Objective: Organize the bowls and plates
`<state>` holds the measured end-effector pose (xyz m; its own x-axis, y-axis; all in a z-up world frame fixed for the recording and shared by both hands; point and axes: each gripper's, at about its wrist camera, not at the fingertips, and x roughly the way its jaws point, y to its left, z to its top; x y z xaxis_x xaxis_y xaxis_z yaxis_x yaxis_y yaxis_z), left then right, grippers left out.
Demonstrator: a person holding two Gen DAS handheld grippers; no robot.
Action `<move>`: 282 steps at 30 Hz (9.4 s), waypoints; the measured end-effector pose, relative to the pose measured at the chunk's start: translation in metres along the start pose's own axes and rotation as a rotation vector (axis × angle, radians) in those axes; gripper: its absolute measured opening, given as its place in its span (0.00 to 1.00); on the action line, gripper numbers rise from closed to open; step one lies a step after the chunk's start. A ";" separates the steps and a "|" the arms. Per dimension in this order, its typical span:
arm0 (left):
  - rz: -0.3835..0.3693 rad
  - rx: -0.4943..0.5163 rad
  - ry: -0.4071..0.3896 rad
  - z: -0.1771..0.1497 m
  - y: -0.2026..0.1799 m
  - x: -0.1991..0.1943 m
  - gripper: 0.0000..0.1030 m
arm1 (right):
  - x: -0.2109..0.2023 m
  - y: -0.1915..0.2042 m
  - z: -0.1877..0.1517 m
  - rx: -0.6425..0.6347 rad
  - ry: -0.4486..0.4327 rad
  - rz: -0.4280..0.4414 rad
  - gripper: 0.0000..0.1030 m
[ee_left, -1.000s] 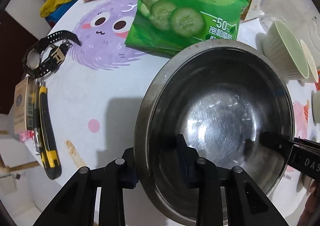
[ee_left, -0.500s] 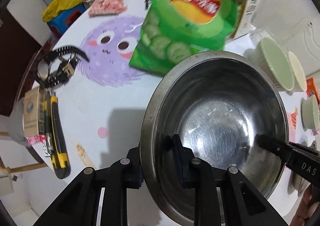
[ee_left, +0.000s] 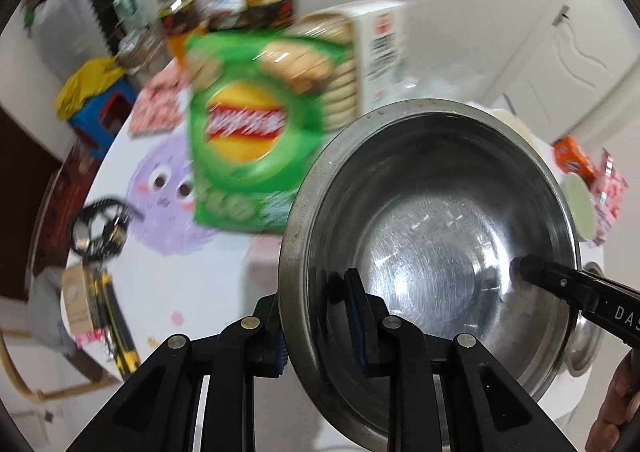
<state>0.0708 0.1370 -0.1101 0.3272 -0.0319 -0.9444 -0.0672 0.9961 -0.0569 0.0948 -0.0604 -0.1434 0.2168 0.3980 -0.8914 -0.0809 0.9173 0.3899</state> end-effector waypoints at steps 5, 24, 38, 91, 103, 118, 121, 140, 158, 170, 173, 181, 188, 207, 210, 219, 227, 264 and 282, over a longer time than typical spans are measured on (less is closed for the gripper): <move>-0.060 0.121 -0.025 0.016 -0.056 -0.004 0.23 | -0.045 -0.043 -0.007 0.108 -0.095 -0.026 0.12; -0.284 0.618 0.009 -0.017 -0.304 0.005 0.23 | -0.168 -0.237 -0.102 0.582 -0.287 -0.273 0.12; -0.271 0.679 0.030 -0.030 -0.354 0.008 0.23 | -0.178 -0.280 -0.121 0.655 -0.282 -0.271 0.12; -0.112 0.408 0.014 -0.015 -0.270 0.038 1.00 | -0.133 -0.255 -0.087 0.517 -0.200 -0.276 1.00; 0.047 0.030 -0.022 0.005 -0.135 0.022 1.00 | -0.069 -0.143 -0.003 0.144 -0.087 -0.105 1.00; 0.087 -0.061 -0.023 -0.006 -0.107 0.018 1.00 | -0.039 -0.107 0.009 0.099 0.013 -0.021 1.00; 0.021 -0.004 -0.048 0.009 -0.115 0.025 1.00 | -0.042 -0.115 0.015 0.145 -0.013 -0.033 1.00; -0.305 0.362 -0.003 0.075 -0.245 0.056 1.00 | -0.096 -0.241 0.011 0.610 -0.147 -0.179 1.00; -0.289 0.606 0.091 0.094 -0.366 0.139 1.00 | -0.054 -0.336 0.028 0.799 -0.043 -0.095 1.00; -0.157 0.615 0.170 0.083 -0.377 0.177 0.24 | -0.024 -0.334 0.045 0.710 0.063 -0.080 0.49; -0.172 0.601 0.174 0.081 -0.375 0.178 0.21 | -0.019 -0.325 0.049 0.662 0.067 -0.061 0.20; -0.182 0.569 0.163 0.082 -0.368 0.175 0.13 | -0.019 -0.304 0.053 0.499 0.047 -0.159 0.16; -0.183 0.544 0.128 0.075 -0.355 0.158 0.12 | -0.021 -0.288 0.056 0.456 0.025 -0.180 0.15; -0.129 0.376 -0.005 0.055 -0.280 0.053 0.12 | -0.075 -0.199 0.040 0.226 -0.041 -0.121 0.16; -0.103 0.318 -0.003 0.033 -0.251 0.043 0.12 | -0.068 -0.179 0.025 0.180 -0.017 -0.089 0.16; -0.052 0.215 0.073 -0.022 -0.206 0.051 0.13 | -0.038 -0.133 -0.022 0.009 0.087 -0.125 0.16; -0.049 0.233 0.135 -0.049 -0.204 0.074 0.13 | -0.013 -0.137 -0.051 0.000 0.160 -0.155 0.16; -0.073 0.091 0.167 -0.036 -0.152 0.111 0.91 | 0.013 -0.153 -0.039 0.175 0.177 -0.125 0.48; 0.008 0.028 -0.023 0.001 -0.120 0.015 1.00 | -0.061 -0.108 -0.003 0.141 -0.044 -0.023 1.00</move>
<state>0.0844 0.0174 -0.1171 0.3484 -0.0222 -0.9371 -0.0437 0.9983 -0.0399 0.0873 -0.1836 -0.1314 0.2599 0.3731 -0.8906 0.0618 0.9140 0.4010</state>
